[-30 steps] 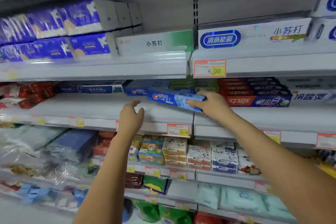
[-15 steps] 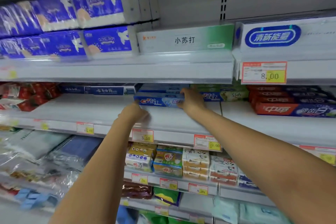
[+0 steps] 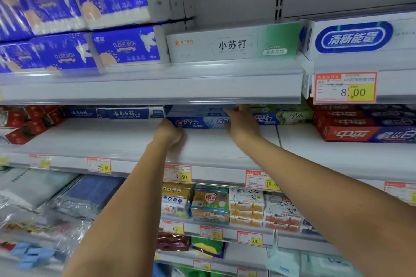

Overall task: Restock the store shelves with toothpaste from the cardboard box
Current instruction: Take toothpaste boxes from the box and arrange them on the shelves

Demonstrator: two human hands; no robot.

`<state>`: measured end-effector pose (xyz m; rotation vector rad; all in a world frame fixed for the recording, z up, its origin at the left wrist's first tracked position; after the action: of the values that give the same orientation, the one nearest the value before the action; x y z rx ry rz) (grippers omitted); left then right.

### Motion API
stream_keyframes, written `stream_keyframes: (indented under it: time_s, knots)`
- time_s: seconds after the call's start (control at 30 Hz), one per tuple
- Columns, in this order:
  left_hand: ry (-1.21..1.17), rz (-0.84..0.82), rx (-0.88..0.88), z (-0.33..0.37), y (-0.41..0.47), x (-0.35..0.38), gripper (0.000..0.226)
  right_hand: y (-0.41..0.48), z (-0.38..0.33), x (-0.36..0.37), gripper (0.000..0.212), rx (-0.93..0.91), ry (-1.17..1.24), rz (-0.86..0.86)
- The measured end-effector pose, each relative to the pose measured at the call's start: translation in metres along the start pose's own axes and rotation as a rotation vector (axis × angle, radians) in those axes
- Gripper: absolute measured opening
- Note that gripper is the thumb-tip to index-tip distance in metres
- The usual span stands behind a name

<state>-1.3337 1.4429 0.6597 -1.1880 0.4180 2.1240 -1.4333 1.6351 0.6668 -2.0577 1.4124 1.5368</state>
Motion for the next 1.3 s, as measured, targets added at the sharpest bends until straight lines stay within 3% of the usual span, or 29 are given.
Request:
stream_keyframes:
  time_s: [0.13, 0.27, 0.33, 0.43, 0.57, 0.67, 0.83, 0.93, 1.03, 1.2, 1.3]
  knots:
    - [0.053, 0.014, -0.032, 0.002, 0.001, 0.002, 0.03, -0.003, -0.001, -0.002, 0.046, -0.019, 0.038, -0.021]
    - [0.255, -0.036, -0.018, 0.021, -0.016, 0.003, 0.03, -0.013, 0.003, -0.025, 0.037, -0.068, 0.039, -0.005]
    - [0.351, -0.08, 0.013, 0.037, -0.029, 0.009, 0.037, -0.019, 0.02, -0.039, 0.025, -0.046, -0.017, -0.029]
    - [0.41, -0.164, 0.101, 0.069, -0.06, 0.026, 0.053, -0.032, 0.055, -0.053, 0.025, 0.049, -0.022, -0.087]
    - [0.265, -0.266, 0.351, 0.117, -0.108, 0.06, 0.055, -0.065, 0.081, -0.085, 0.014, 0.004, 0.125, -0.039]
    - [0.087, -0.285, 0.546, 0.154, -0.148, 0.078, 0.046, -0.097, 0.103, -0.12, 0.02, -0.013, 0.118, 0.021]
    - [-0.022, -0.347, 0.707, 0.209, -0.192, 0.112, 0.044, -0.14, 0.182, -0.177, 0.009, 0.218, 0.03, 0.279]
    - [-0.074, -0.383, 0.714, 0.231, -0.212, 0.131, 0.036, -0.16, 0.225, -0.199, 0.02, 0.376, -0.066, 0.336]
    - [-0.14, -0.373, 0.611, 0.242, -0.21, 0.142, 0.026, -0.173, 0.253, -0.222, 0.039, 0.519, -0.042, 0.436]
    - [-0.177, -0.342, 0.535, 0.262, -0.204, 0.151, 0.029, -0.16, 0.277, -0.228, 0.034, 0.622, 0.05, 0.186]
    - [-0.147, -0.31, 0.522, 0.267, -0.199, 0.159, 0.032, -0.154, 0.282, -0.224, 0.033, 0.596, 0.02, 0.148]
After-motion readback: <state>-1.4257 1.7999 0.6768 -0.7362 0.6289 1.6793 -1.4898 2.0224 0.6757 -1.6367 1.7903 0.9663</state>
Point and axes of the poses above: each hand's wrist, its own y-axis towards the middle knuckle, its own x-axis out of the palm, z = x × y, the point moved 5 cm from there along y, towards the middle knuckle, and after that the axes turned 5 degrees about -x, right-handed, at the moved point
